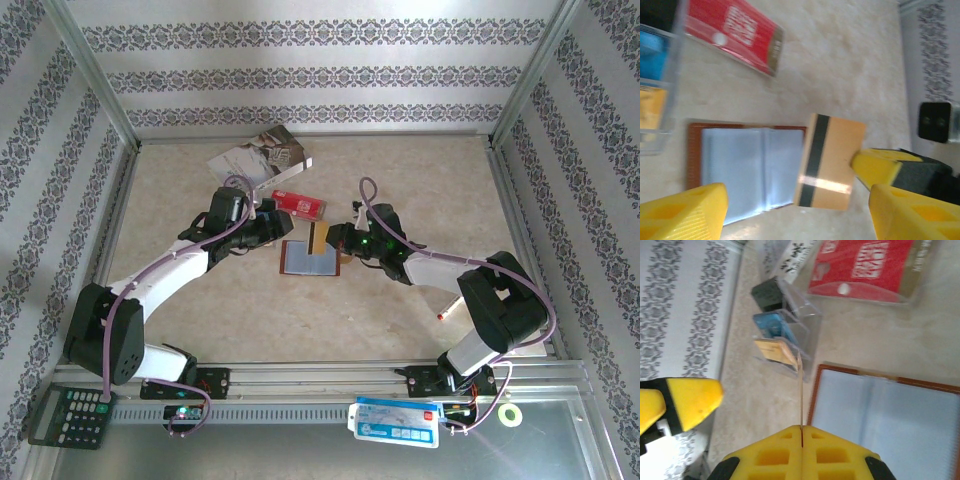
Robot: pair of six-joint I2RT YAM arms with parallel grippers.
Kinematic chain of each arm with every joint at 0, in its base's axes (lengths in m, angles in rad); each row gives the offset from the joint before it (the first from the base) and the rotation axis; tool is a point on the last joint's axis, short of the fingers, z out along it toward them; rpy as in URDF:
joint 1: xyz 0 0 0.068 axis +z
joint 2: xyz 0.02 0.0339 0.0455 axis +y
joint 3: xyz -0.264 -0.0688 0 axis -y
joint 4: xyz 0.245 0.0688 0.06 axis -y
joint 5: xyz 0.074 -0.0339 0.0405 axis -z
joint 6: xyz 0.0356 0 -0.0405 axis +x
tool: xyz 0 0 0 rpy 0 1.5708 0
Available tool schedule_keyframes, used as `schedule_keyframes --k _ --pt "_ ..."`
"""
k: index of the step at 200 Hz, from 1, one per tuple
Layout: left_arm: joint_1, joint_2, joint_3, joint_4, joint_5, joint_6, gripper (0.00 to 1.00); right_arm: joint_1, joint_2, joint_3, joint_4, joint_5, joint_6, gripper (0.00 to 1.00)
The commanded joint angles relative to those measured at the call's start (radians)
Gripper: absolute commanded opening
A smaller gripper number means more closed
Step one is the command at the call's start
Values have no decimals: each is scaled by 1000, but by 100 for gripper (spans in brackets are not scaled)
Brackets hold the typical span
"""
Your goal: Take the credit cards out of the card holder
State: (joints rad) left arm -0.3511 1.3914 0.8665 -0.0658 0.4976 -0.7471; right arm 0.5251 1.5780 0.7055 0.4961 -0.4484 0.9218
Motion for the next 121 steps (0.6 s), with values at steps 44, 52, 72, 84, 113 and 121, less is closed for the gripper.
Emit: schedule_keyframes --k 44,52,72,84,113,121 --pt "10 0 80 32 190 20 72 -25 44 -9 420 -175 208 0" --pt "12 2 89 17 182 40 71 -28 50 -13 444 -180 220 0" --pt "18 7 92 38 201 37 70 -30 67 -21 517 -202 247 0" --pt "25 10 92 63 225 25 68 -31 74 -23 552 -211 265 0" --pt "37 27 97 139 279 -1 57 -31 86 -25 599 -214 282 0" --pt "45 33 98 166 298 -14 54 -31 88 -30 609 -210 283 0"
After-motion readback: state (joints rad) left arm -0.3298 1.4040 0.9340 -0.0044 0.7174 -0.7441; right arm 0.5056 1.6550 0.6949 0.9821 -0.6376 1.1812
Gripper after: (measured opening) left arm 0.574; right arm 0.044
